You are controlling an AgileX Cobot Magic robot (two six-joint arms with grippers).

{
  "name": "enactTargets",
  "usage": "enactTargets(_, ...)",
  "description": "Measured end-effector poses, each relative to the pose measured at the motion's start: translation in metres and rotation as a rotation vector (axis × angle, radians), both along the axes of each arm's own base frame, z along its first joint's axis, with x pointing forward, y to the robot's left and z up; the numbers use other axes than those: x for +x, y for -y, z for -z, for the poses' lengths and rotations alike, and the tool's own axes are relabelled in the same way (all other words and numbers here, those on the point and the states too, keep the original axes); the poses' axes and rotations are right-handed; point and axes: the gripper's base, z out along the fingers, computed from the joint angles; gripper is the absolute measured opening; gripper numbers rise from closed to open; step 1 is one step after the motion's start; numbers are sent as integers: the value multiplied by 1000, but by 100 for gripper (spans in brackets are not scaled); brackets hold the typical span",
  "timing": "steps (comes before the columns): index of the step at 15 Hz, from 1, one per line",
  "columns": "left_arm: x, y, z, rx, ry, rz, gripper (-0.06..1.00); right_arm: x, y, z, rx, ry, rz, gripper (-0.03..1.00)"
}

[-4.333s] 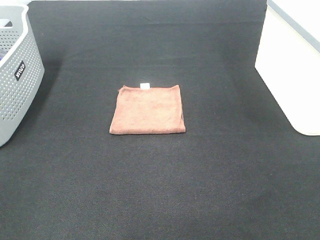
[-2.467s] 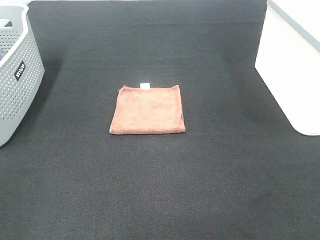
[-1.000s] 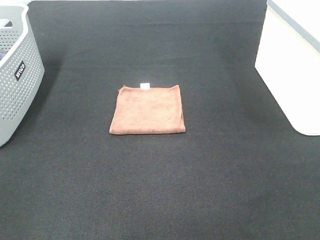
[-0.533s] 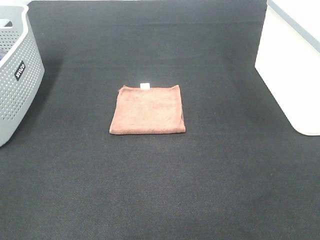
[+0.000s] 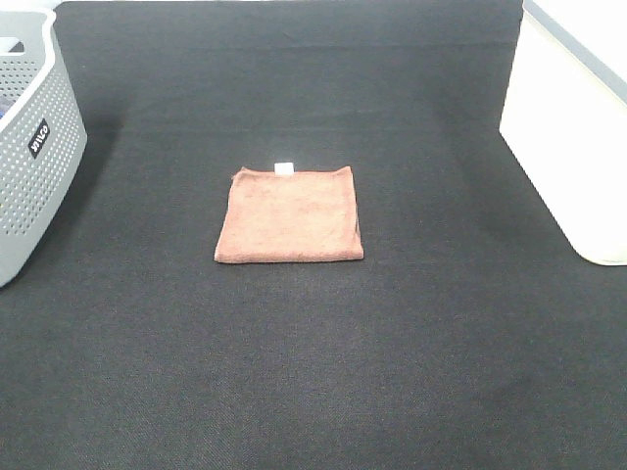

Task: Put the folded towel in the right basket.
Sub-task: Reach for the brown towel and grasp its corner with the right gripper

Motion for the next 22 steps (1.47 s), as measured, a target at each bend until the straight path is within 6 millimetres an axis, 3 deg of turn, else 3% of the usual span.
enactTargets(2,0,0,0,0,0,0,88,33,1,-17,-4,-33,2,65)
enactTargets(3,0,0,0,0,0,0,88,33,1,-17,-4,-33,2,65)
enactTargets(4,0,0,0,0,0,0,88,50,1,-27,-8,-57,0,65)
enactTargets(8,0,0,0,0,0,0,88,138,-2,-56,38,-186,-47,65)
enactTargets(11,0,0,0,0,0,0,88,189,-11,-65,59,-319,-163,65)
enactTargets(15,0,0,0,0,0,0,88,234,-33,-53,72,-476,-306,65)
enactTargets(19,0,0,0,0,0,0,88,253,-110,-13,-11,-618,-509,65)
enactTargets(20,0,0,0,0,0,0,88,258,-122,2,-13,-665,-529,65)
enactTargets(21,0,0,0,0,0,0,88,258,-122,2,-13,-665,-529,65)
enactTargets(22,0,0,0,0,0,0,88,267,-136,24,17,-737,-543,65)
